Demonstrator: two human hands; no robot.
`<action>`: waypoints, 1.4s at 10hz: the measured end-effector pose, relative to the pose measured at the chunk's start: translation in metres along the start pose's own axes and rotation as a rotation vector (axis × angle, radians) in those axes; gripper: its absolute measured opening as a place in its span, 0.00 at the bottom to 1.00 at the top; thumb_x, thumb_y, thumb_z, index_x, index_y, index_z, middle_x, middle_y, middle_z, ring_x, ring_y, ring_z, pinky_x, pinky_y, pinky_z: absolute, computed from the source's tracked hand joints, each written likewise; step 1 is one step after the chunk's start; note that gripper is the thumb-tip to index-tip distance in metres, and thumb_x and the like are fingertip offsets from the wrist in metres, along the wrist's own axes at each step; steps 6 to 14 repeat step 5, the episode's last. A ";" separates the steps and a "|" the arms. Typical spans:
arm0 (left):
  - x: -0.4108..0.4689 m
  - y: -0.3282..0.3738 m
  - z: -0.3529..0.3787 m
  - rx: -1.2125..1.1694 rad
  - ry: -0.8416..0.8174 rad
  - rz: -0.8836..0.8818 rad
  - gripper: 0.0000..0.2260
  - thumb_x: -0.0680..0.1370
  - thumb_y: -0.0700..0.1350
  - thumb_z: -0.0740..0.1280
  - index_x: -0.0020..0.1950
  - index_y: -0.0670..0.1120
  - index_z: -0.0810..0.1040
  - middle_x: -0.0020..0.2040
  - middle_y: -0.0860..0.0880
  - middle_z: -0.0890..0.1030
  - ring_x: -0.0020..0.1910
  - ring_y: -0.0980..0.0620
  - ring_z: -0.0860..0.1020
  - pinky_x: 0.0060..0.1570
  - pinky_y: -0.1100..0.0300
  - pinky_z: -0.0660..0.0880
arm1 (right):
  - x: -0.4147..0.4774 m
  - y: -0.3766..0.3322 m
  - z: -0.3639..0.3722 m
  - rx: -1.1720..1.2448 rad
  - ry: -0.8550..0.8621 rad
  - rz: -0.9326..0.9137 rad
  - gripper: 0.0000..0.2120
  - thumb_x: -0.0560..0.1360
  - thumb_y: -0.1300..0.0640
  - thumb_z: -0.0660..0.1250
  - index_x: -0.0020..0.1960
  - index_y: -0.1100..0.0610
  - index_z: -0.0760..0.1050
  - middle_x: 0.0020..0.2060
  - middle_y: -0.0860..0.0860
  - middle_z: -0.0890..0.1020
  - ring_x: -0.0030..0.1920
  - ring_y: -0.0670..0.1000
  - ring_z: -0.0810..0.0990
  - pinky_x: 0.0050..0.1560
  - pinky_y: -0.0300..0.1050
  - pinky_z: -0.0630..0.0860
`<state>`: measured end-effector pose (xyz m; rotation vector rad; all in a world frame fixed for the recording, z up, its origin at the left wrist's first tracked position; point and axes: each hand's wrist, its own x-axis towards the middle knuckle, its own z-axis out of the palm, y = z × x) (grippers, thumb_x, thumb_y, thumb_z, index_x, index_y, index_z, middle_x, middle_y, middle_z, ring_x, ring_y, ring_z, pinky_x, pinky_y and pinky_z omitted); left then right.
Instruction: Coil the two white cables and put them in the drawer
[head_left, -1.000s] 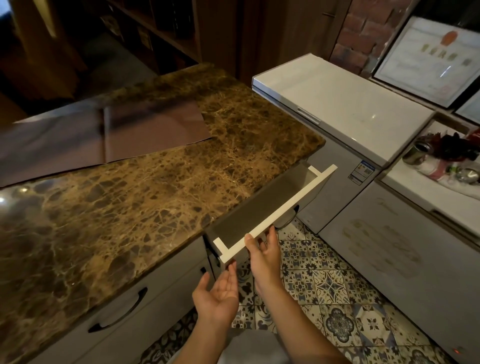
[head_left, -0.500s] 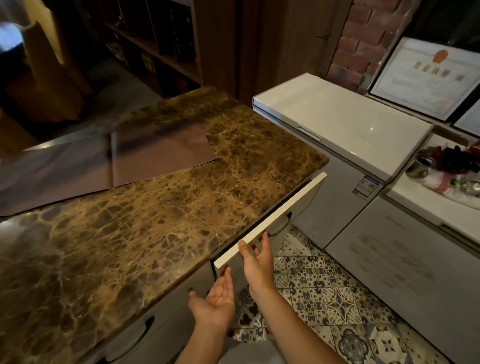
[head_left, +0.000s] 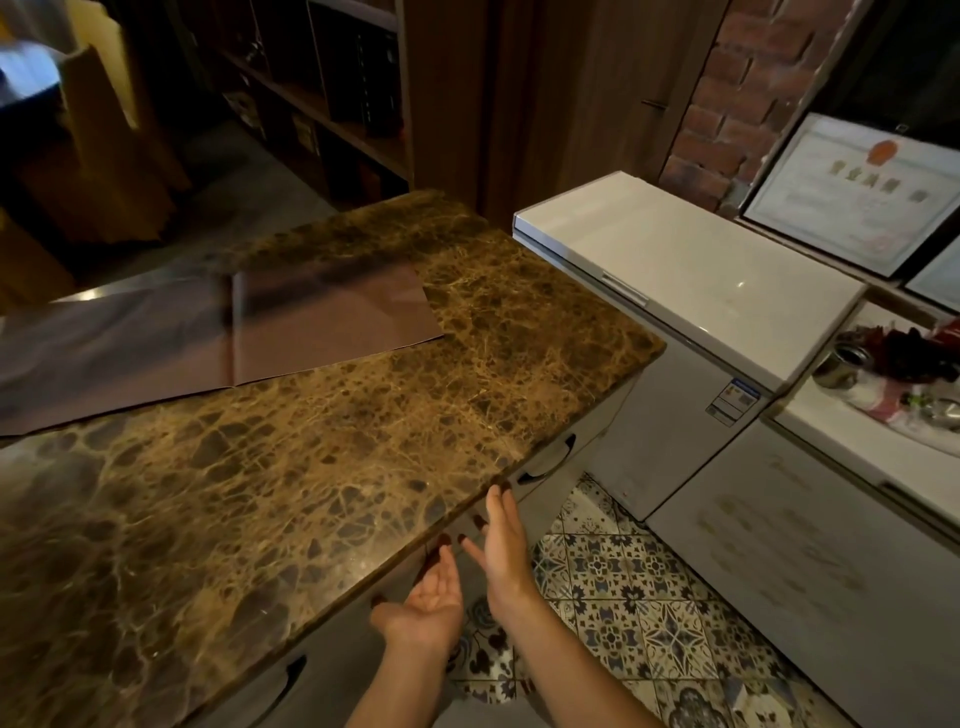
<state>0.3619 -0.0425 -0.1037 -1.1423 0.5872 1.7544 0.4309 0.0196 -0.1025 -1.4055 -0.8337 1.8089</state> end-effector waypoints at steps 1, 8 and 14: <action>-0.002 -0.007 0.000 0.071 -0.024 -0.006 0.37 0.83 0.64 0.47 0.81 0.37 0.56 0.77 0.37 0.68 0.66 0.38 0.77 0.62 0.49 0.75 | 0.003 0.002 -0.007 -0.054 0.007 -0.018 0.28 0.85 0.45 0.57 0.82 0.50 0.54 0.80 0.53 0.63 0.75 0.57 0.67 0.61 0.48 0.78; -0.015 -0.064 0.021 1.077 -0.386 0.185 0.21 0.87 0.52 0.52 0.69 0.42 0.75 0.61 0.42 0.84 0.58 0.43 0.83 0.60 0.48 0.78 | 0.011 -0.069 -0.059 -0.673 0.179 -0.395 0.32 0.83 0.41 0.57 0.82 0.45 0.50 0.82 0.51 0.58 0.79 0.55 0.60 0.74 0.55 0.63; -0.015 -0.064 0.021 1.077 -0.386 0.185 0.21 0.87 0.52 0.52 0.69 0.42 0.75 0.61 0.42 0.84 0.58 0.43 0.83 0.60 0.48 0.78 | 0.011 -0.069 -0.059 -0.673 0.179 -0.395 0.32 0.83 0.41 0.57 0.82 0.45 0.50 0.82 0.51 0.58 0.79 0.55 0.60 0.74 0.55 0.63</action>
